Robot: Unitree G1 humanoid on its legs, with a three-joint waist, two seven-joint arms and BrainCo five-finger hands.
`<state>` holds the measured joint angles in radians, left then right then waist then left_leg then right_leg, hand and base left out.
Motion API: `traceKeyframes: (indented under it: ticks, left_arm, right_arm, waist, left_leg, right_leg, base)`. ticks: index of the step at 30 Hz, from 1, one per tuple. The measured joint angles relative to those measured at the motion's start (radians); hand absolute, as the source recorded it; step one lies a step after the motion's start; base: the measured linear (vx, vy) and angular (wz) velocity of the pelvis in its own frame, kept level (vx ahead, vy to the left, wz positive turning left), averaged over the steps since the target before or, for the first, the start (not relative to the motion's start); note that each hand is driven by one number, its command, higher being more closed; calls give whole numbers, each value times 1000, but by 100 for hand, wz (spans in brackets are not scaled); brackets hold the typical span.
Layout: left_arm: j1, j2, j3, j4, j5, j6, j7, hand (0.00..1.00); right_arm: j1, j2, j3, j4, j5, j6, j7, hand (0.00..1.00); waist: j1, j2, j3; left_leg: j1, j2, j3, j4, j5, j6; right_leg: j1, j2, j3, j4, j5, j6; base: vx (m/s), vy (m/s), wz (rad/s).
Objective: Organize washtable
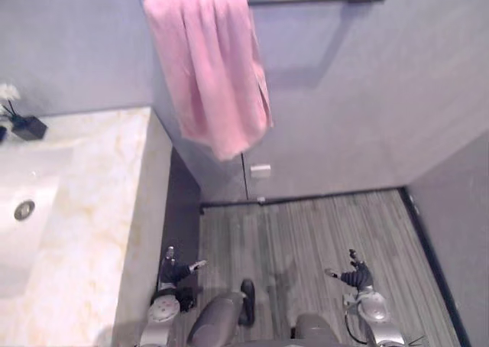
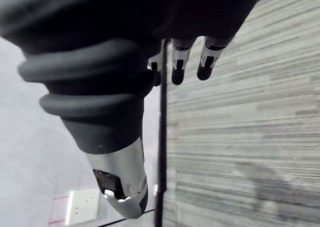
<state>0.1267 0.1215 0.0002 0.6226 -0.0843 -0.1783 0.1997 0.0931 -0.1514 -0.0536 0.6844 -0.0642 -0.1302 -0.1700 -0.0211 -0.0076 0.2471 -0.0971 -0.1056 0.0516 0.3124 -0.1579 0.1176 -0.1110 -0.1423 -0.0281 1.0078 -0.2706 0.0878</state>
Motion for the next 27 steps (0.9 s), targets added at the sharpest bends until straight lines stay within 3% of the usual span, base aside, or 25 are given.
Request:
traceKeyframes:
  ticks: [2,4,5,6,7,8,10,13,14,16,18,19,20,27]
  left_arm:
    - [-12,0,-9,17,2,-1,-1,0]
    - [-18,-2,-9,19,5,-1,-1,0]
    - [-18,1,-9,19,5,-1,-1,0]
    - [-18,9,-10,19,6,-1,-1,0]
    - [-18,13,-10,21,7,-1,-1,0]
    - [-24,2,-11,40,9,0,0,0]
    - [-18,-12,-16,41,17,-1,-2,0]
    - [-16,-40,-17,40,17,0,-3,0]
    - [-11,-50,-19,39,17,-1,-4,0]
    - [-11,-60,-38,39,15,-1,-4,0]
    - [-18,-62,-42,38,15,-1,-5,0]
    - [-18,-55,-41,40,15,-1,-4,0]
    - [-18,-48,-42,41,15,-1,-5,0]
    - [-28,-16,-71,55,16,-1,-5,0]
  right_arm:
    - [1,0,8,0,-7,-1,0,0]
    - [2,1,12,0,-7,-1,0,0]
    - [4,5,12,3,-7,-1,-1,0]
    - [18,14,11,6,-7,-1,-1,0]
    - [26,19,11,10,-7,-1,-1,0]
    - [32,18,6,27,-7,0,-1,0]
    - [34,27,-10,35,-5,0,-1,0]
    - [46,36,-18,32,18,0,-2,0]
    - [52,38,-25,29,25,0,-3,0]
    - [49,34,-33,25,35,-4,-4,0]
    - [39,23,-52,26,36,-5,-4,0]
    - [39,13,-58,41,36,-4,-6,0]
    - [43,18,-57,43,36,-4,-6,0]
    - [50,37,-54,89,36,2,-5,0]
  waist:
    - [-12,0,0]
    - [-17,2,-2]
    - [-19,1,-4]
    - [-18,-21,-16]
    - [-19,-36,-22]
    - [-20,-27,-25]
    - [-16,-4,-38]
    - [-14,2,-37]
    - [-7,3,-38]
    - [-9,7,-43]
    - [-11,38,-49]
    - [-13,44,-53]
    - [-13,49,-56]
    - [-16,26,-58]
  left_leg:
    - [63,9,-24,-35,1,0]
    - [102,32,-28,-53,-5,-9]
    - [119,43,-38,-58,-20,-35]
    - [130,42,-40,-56,-42,-69]
    - [135,36,-48,-49,-54,-83]
    - [149,49,-71,-43,-68,-101]
    - [142,92,-78,-19,-88,-133]
    - [50,144,-41,218,-110,-191]
    - [44,168,-4,253,-122,-184]
    - [40,187,5,162,-126,-177]
    - [39,194,-13,16,-103,-187]
    - [57,191,-11,-41,-17,-182]
    - [67,188,-4,-53,-14,-180]
    - [109,141,25,-135,15,-144]
  right_leg:
    - [-58,6,-32,-123,-43,-8]
    - [-105,26,-33,-331,-41,-7]
    - [-110,44,-28,-473,-19,2]
    - [-104,52,-6,-633,84,-20]
    - [-103,51,8,-656,178,-36]
    - [-89,54,-5,-643,192,-45]
    - [-65,83,-33,-666,171,-69]
    - [2,109,-65,-695,136,-98]
    - [37,114,-70,-706,130,-107]
    - [64,115,-72,-731,130,-107]
    - [65,115,-63,-736,131,-104]
    - [65,119,-39,-743,135,-88]
    - [74,116,-32,-757,140,-80]
    - [94,83,-6,-821,163,-43]
  base:
    - [379,-4,46]
    - [365,-66,43]
    - [367,-141,49]
    - [304,-152,57]
    - [377,-228,66]
    - [303,-228,48]
    - [268,-225,29]
    - [187,-193,29]
    - [151,-120,-3]
    - [127,-59,-7]
    - [126,60,-19]
    - [123,112,-26]
    - [126,148,-30]
    - [48,88,-7]
